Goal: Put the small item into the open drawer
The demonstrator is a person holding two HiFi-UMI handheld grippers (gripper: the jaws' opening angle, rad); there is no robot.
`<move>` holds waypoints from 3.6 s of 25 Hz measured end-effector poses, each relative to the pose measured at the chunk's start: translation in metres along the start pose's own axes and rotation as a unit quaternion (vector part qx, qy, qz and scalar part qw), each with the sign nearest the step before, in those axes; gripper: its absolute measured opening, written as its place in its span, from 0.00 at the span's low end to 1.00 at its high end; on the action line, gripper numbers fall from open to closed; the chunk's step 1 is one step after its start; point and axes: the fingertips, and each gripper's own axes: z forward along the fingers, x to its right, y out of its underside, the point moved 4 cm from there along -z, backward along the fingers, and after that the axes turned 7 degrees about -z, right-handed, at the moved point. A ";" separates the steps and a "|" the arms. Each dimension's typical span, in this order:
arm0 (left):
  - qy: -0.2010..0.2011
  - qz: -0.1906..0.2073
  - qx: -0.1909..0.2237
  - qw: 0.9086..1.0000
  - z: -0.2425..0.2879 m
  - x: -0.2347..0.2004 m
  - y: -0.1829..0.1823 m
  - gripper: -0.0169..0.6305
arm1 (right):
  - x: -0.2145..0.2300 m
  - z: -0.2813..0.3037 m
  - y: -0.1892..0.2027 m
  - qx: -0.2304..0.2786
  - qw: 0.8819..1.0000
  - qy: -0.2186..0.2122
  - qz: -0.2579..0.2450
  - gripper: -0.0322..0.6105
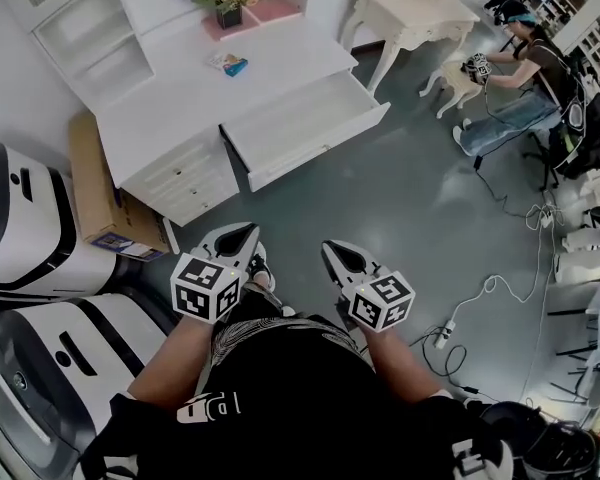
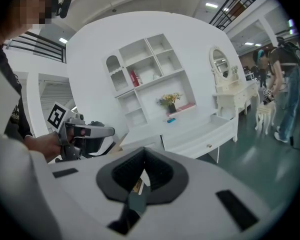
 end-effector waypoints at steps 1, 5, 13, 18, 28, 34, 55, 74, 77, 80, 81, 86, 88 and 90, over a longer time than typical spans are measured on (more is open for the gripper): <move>0.001 0.000 0.001 1.000 0.006 -0.004 -0.004 0.05 | 0.004 0.004 -0.002 -0.001 1.000 0.001 -0.003 0.06; 0.001 0.001 0.001 1.000 0.025 -0.021 -0.021 0.05 | 0.022 0.024 -0.011 -0.007 1.000 0.007 -0.001 0.06; -0.009 -0.006 -0.005 1.000 0.063 -0.079 -0.060 0.05 | 0.051 0.088 -0.048 -0.022 1.000 -0.001 -0.009 0.07; -0.012 -0.004 0.003 1.000 0.086 -0.117 -0.095 0.05 | 0.070 0.132 -0.077 -0.028 0.999 -0.004 -0.021 0.06; -0.022 0.006 0.001 1.000 0.117 -0.201 -0.146 0.05 | 0.092 0.220 -0.122 -0.040 0.999 -0.001 -0.036 0.06; -0.014 0.006 0.012 1.000 0.129 -0.227 -0.166 0.05 | 0.099 0.246 -0.146 -0.044 0.998 0.006 -0.053 0.06; -0.078 -0.016 0.025 0.997 0.159 -0.273 -0.186 0.05 | 0.141 0.311 -0.176 -0.057 0.992 -0.058 -0.093 0.06; -0.274 -0.093 0.009 0.957 0.295 -0.329 -0.223 0.22 | 0.282 0.373 -0.202 -0.087 0.974 -0.188 -0.098 0.06; -0.306 -0.136 0.014 0.942 0.318 -0.347 -0.224 0.32 | 0.299 0.377 -0.199 -0.094 0.969 -0.206 -0.096 0.06; -0.344 -0.163 0.033 0.924 0.340 -0.365 -0.229 0.39 | 0.319 0.378 -0.200 -0.096 0.968 -0.214 -0.088 0.06; -0.356 -0.170 0.035 0.918 0.347 -0.370 -0.229 0.41 | 0.326 0.378 -0.200 -0.098 0.968 -0.214 -0.083 0.06; -0.390 -0.206 0.012 0.898 0.388 -0.402 -0.222 0.50 | 0.359 0.376 -0.197 -0.110 0.969 -0.207 -0.074 0.06; -0.392 -0.223 -0.001 0.893 0.404 -0.418 -0.218 0.51 | 0.367 0.379 -0.198 -0.111 0.970 -0.204 -0.073 0.06; -0.401 -0.239 -0.012 0.884 0.414 -0.436 -0.215 0.53 | 0.372 0.383 -0.200 -0.110 0.970 -0.204 -0.071 0.06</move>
